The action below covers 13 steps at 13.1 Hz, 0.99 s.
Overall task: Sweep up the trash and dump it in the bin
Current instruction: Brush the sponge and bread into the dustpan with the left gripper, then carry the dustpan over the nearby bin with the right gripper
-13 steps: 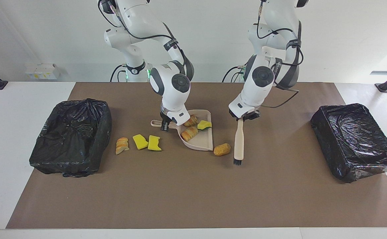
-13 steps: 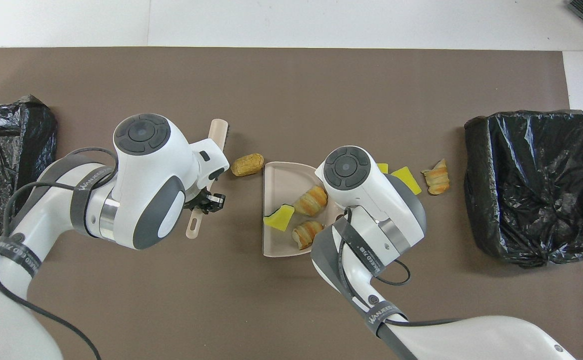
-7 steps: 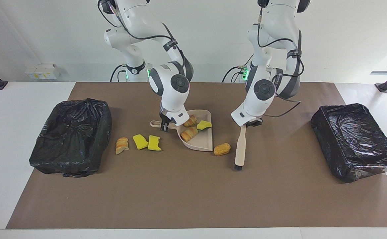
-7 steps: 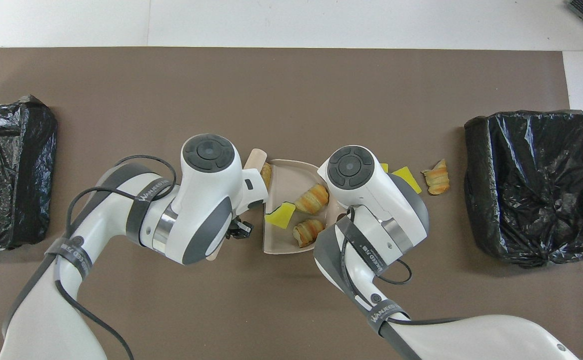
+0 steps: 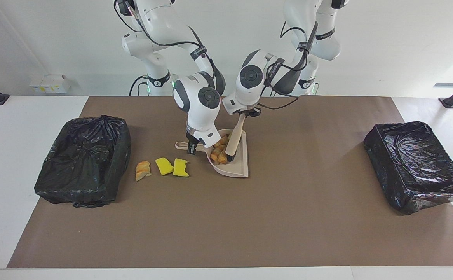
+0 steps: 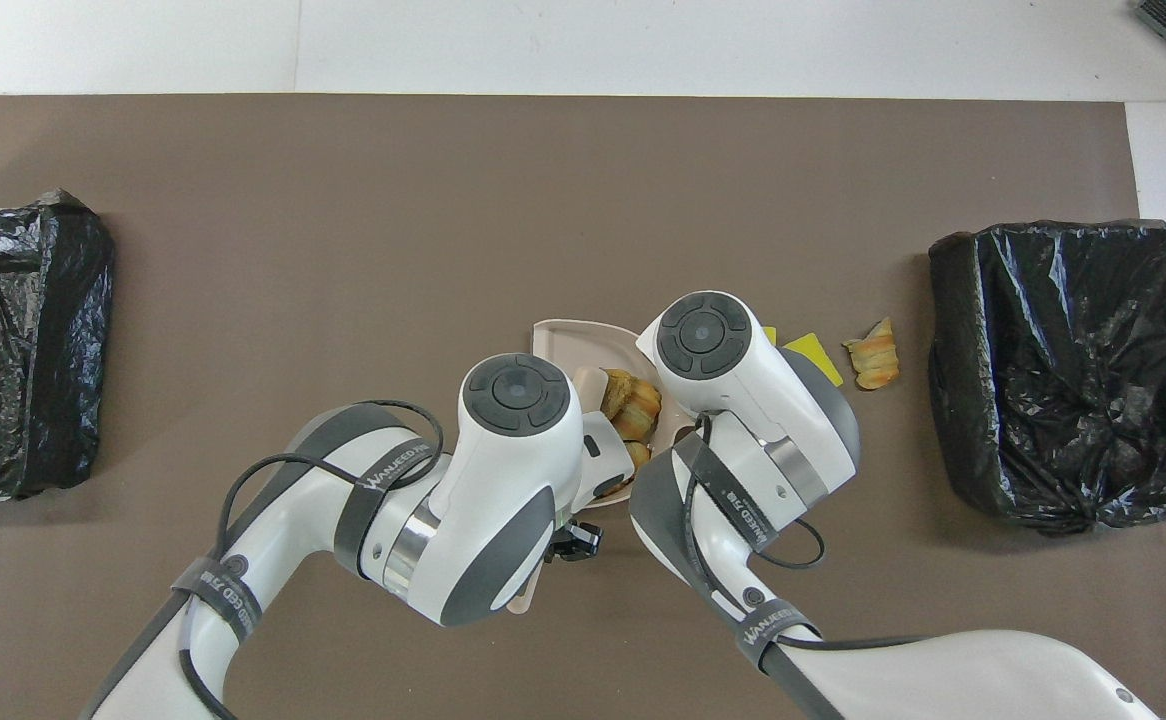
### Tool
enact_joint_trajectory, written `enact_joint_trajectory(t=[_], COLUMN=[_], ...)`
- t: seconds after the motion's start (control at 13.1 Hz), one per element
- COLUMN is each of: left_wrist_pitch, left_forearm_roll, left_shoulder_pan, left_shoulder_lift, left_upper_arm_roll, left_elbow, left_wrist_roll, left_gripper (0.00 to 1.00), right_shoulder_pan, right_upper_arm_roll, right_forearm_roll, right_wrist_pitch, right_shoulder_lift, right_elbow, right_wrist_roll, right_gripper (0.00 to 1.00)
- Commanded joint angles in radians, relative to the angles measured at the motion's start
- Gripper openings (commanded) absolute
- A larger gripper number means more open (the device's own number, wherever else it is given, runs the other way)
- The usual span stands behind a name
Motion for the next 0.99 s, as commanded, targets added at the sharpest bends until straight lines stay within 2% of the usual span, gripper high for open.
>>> enact_joint_trajectory(t=[0.0,0.23,0.53,0.69,0.76,0.91], left_wrist_pitch=[-0.006,0.006,0.069,0.156,0.202,0.209], left_forearm_roll=[-0.033,-0.029,0.103,0.135,0.135,0.135], left_shoulder_pan=[0.103,0.160,0.192,0.220,0.206,0.125], left_shoulder_lift=[-0.061,-0.081,-0.080,-0.115,-0.142,-0.156], left_upper_arm_roll=[0.004,0.007,0.008,0.007,0.005,-0.004], left_elbow=[-0.033,-0.036,-0.050,-0.132,-0.189,-0.208], left_wrist_roll=[0.017,0.028,0.017,0.022,0.010,-0.120], left_gripper=[0.00,0.00,0.00,0.00,0.00,0.00], right_shoulder_pan=[-0.018,-0.020,-0.110,-0.198,-0.240,-0.363], right_upper_arm_roll=[0.008,0.010,0.008,0.007,0.005,-0.002], right_forearm_roll=[-0.003,0.001,0.088,0.124,0.142,0.144], right_wrist_pitch=[0.034,0.016,-0.004,-0.042,-0.081,-0.166], right_shoulder_lift=[-0.015,-0.018,-0.127,-0.173,-0.178,-0.178], right_elbow=[-0.033,-0.017,-0.015,0.002,0.028,0.083], right_wrist_roll=[-0.026,-0.014,-0.066,-0.136,-0.193,-0.288], right_gripper=[0.00,0.00,0.00,0.00,0.00,0.00])
